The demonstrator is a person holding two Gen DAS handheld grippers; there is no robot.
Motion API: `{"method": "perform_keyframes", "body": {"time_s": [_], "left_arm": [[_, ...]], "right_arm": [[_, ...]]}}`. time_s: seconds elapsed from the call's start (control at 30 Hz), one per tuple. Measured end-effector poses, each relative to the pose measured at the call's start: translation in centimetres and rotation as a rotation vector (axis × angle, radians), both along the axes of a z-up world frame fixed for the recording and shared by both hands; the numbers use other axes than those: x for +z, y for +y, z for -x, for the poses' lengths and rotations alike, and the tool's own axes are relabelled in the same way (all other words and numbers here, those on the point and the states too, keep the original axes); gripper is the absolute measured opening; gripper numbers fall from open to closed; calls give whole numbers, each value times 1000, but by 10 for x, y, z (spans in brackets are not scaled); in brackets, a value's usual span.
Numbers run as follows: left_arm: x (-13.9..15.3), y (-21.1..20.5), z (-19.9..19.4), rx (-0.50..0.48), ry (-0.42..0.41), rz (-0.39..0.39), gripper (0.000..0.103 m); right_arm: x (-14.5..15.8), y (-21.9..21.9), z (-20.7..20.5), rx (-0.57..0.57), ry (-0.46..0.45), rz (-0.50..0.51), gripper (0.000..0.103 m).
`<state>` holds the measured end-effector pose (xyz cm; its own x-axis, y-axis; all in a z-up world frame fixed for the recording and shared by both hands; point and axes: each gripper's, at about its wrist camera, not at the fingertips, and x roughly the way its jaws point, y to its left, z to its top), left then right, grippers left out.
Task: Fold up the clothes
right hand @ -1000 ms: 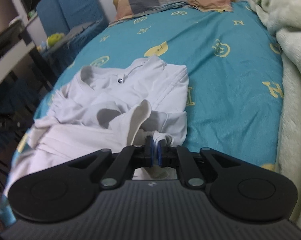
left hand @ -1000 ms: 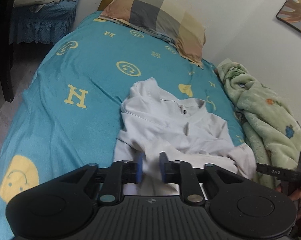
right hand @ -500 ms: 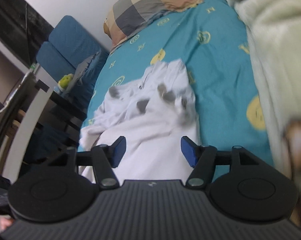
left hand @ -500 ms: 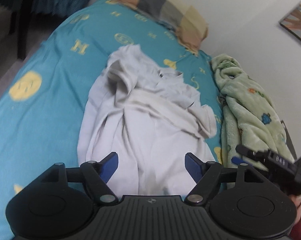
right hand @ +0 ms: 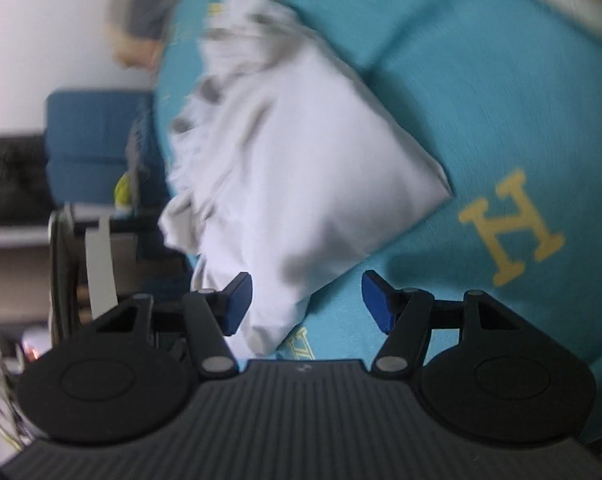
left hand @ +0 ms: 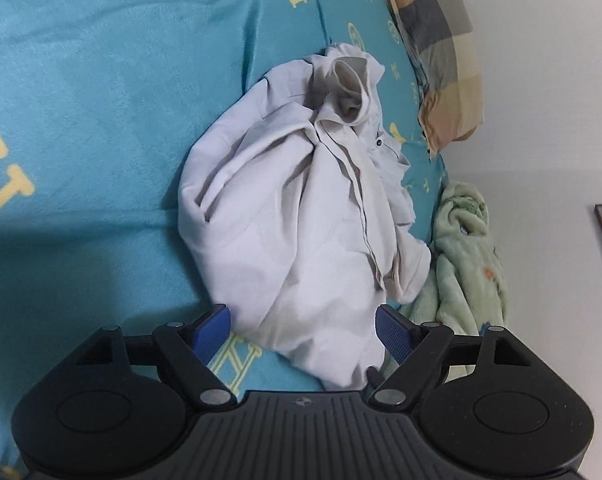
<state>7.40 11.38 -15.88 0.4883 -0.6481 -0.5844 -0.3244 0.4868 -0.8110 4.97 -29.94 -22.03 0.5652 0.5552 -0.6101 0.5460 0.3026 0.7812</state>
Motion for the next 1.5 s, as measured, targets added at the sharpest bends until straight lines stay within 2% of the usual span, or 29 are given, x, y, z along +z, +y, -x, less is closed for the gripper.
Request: {"method": "perform_keyframes", "body": {"time_s": [0.1,0.17,0.23,0.3,0.37,0.4,0.43,0.53,0.57,0.6,0.63,0.67,0.8,0.93,0.97,1.03,1.1,1.17,1.37,1.5], "left_arm": [[-14,-2,-10,42,11,12,77],[-22,0,-13,74,10,34,72],[-25,4,-15,104,11,48,62],[-29,8,-15,139,22,67,45],[-33,12,-14,157,36,79,34],[-34,13,-13,166,43,85,32],[-35,15,-12,175,49,101,32],[-33,19,-7,208,56,132,33],[-32,21,-5,218,56,136,42],[-31,21,-3,221,56,138,56],[-31,22,-2,222,61,136,62],[-31,21,-1,221,72,133,74],[-32,24,6,228,112,136,77],[-37,23,-4,225,96,137,77],[-37,23,-7,223,90,130,73],[-34,23,-12,223,72,102,57],[-29,23,-15,226,49,60,24],[-23,25,-14,226,21,31,15],[25,29,3,210,-124,-15,12],[64,32,37,196,-196,8,12]], "right_arm": [[-15,0,-2,-83,2,-81,64],[-14,-5,-1,-151,-28,-65,62],[-13,-13,1,-214,-54,-43,62],[-13,-15,1,-236,-61,-33,59],[-7,-13,0,-217,-63,34,42],[-3,-12,0,-202,-63,82,25],[1,-10,1,-187,-63,131,15],[11,-9,6,-187,-94,198,9],[14,-8,8,-181,-105,225,9],[16,-7,10,-173,-116,252,8],[19,-6,11,-167,-127,273,8],[20,-8,12,-164,-138,289,8],[29,-11,15,-170,-185,339,8],[35,-12,13,-176,-209,359,8],[36,-10,12,-173,-210,370,8],[35,-9,8,-167,-203,394,8],[34,-10,5,-168,-195,407,8],[34,-12,4,-175,-197,406,8],[57,-7,11,-175,-276,411,7],[85,-11,39,-186,-325,369,7]]}}
